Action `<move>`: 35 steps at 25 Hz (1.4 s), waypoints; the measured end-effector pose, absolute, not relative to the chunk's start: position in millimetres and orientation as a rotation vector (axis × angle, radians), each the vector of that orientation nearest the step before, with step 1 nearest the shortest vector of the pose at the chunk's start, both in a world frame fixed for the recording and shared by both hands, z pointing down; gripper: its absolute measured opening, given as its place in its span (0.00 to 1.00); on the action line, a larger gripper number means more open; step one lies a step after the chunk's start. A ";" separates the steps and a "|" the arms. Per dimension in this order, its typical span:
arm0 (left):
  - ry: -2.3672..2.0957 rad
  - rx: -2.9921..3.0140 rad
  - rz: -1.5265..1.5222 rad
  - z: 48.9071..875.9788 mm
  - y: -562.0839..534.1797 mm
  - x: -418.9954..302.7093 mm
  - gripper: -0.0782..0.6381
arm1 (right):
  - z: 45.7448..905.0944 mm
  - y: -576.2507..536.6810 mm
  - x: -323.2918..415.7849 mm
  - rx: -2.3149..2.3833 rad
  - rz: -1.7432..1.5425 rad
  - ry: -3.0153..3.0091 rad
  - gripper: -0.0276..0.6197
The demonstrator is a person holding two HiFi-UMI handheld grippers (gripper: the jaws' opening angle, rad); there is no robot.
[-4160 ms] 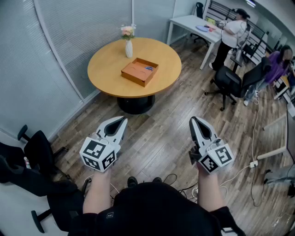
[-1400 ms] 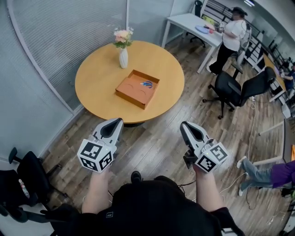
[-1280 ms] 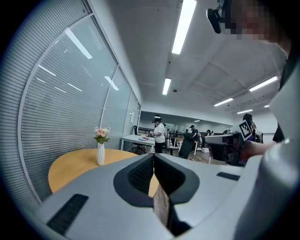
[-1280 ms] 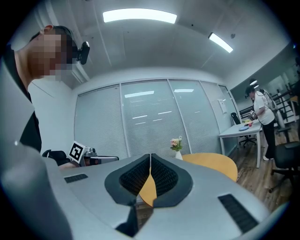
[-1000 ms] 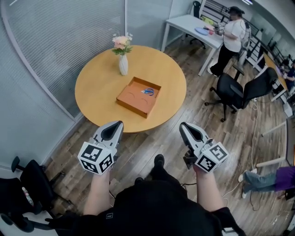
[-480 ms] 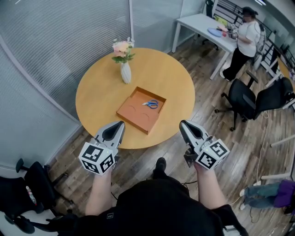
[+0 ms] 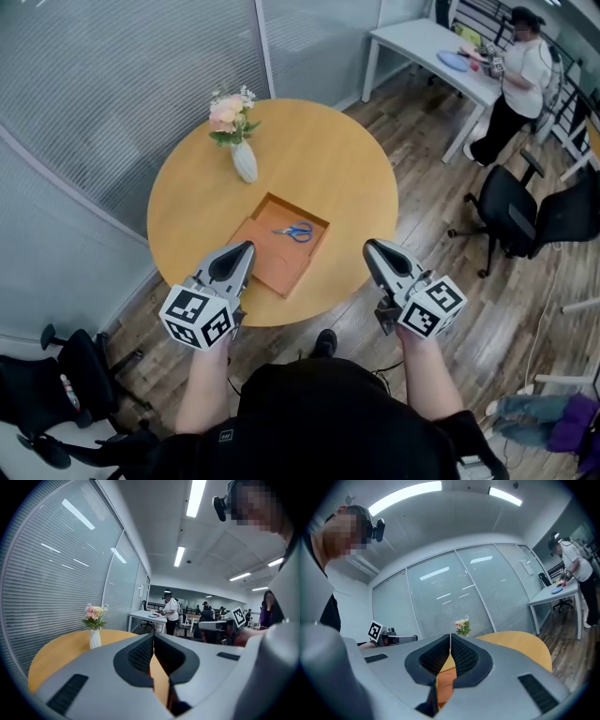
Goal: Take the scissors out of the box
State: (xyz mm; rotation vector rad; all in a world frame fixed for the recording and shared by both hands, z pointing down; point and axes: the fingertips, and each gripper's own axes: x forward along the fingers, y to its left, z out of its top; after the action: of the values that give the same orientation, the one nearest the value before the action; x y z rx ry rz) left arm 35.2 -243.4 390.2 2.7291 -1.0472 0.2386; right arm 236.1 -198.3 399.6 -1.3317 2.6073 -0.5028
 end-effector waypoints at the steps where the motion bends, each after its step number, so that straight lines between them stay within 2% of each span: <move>1: -1.050 2.730 0.235 387.9 -247.3 42.1 0.13 | 399.7 -202.7 242.6 -1.326 -0.504 2.612 0.10; 9: -1.078 2.712 0.265 391.6 -270.8 54.8 0.13 | 410.6 -232.4 252.8 -1.328 -0.513 2.680 0.10; 20: -1.071 2.712 0.255 410.8 -319.9 16.1 0.13 | 432.7 -289.4 192.4 -1.356 -0.488 2.846 0.10; 28: -1.021 2.706 0.221 435.0 -345.1 -14.3 0.13 | 501.5 -334.9 135.3 -1.396 -0.493 3.170 0.10; 35: -0.973 2.675 0.196 447.7 -361.8 -11.3 0.13 | 569.5 -353.0 113.9 -1.331 -0.566 3.508 0.10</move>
State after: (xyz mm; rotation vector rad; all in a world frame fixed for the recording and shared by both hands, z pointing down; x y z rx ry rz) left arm -11.3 -361.8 447.7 2.6750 -0.9731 0.1965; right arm 113.9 -353.0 569.5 -1.3305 3.5076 -0.5656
